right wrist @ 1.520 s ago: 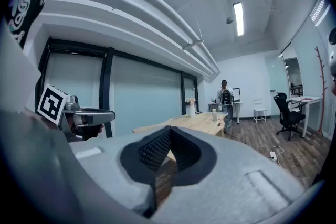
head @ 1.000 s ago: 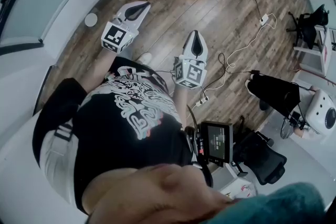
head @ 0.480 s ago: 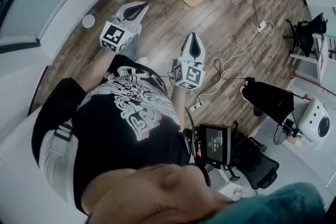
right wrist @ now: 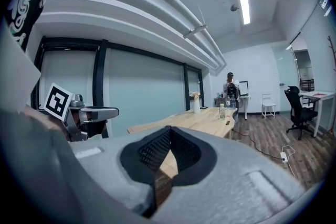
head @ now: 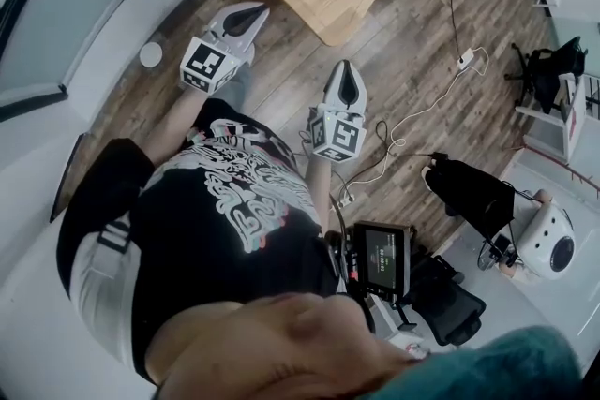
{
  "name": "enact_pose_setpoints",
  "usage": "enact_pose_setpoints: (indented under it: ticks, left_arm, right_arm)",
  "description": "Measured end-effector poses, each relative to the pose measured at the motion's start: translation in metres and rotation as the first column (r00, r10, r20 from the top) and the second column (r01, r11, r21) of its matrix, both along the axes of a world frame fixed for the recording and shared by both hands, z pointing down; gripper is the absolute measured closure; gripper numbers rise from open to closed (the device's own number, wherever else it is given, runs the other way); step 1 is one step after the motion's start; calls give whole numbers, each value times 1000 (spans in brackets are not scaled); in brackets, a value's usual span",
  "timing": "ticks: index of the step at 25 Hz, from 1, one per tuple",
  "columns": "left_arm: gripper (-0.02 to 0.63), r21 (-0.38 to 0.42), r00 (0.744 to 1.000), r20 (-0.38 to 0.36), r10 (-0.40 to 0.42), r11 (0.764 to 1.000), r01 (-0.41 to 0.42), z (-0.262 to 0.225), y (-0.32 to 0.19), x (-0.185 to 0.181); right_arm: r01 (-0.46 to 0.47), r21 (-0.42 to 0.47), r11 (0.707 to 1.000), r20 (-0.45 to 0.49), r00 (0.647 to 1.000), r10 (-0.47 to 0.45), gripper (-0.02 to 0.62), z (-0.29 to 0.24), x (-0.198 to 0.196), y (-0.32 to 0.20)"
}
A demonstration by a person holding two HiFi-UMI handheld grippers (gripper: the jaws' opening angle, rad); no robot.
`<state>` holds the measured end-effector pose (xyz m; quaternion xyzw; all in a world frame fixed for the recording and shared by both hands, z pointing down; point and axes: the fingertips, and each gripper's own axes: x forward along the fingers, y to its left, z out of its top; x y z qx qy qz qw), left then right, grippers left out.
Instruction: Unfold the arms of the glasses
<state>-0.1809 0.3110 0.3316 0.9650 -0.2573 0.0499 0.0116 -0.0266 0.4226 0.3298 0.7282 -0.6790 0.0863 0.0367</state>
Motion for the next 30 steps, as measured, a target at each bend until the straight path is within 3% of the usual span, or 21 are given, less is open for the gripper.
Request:
enact_pose_setpoints:
  ticks: [9,16,22,30]
  left_arm:
    - [617,-25,1000,16,27,999,-26,-2,-154,39]
    - [617,-84,996,43,78,994,-74,33,-243,61]
    - [617,-127,992,67,104,987,-95,59,-290,79]
    - [617,-187,978,154,139,976,-109,108,-328,105]
  right_arm:
    - [11,-53,999,-13,1000,-11,595,3,33,-157]
    - [11,-152,988,-88,996,-25,595,37,59,-236]
    - [-1,-243,970,-123,992,-30,595,63,92,-273]
    - [85,-352,932,-152,977,-146,595,105,107,-328]
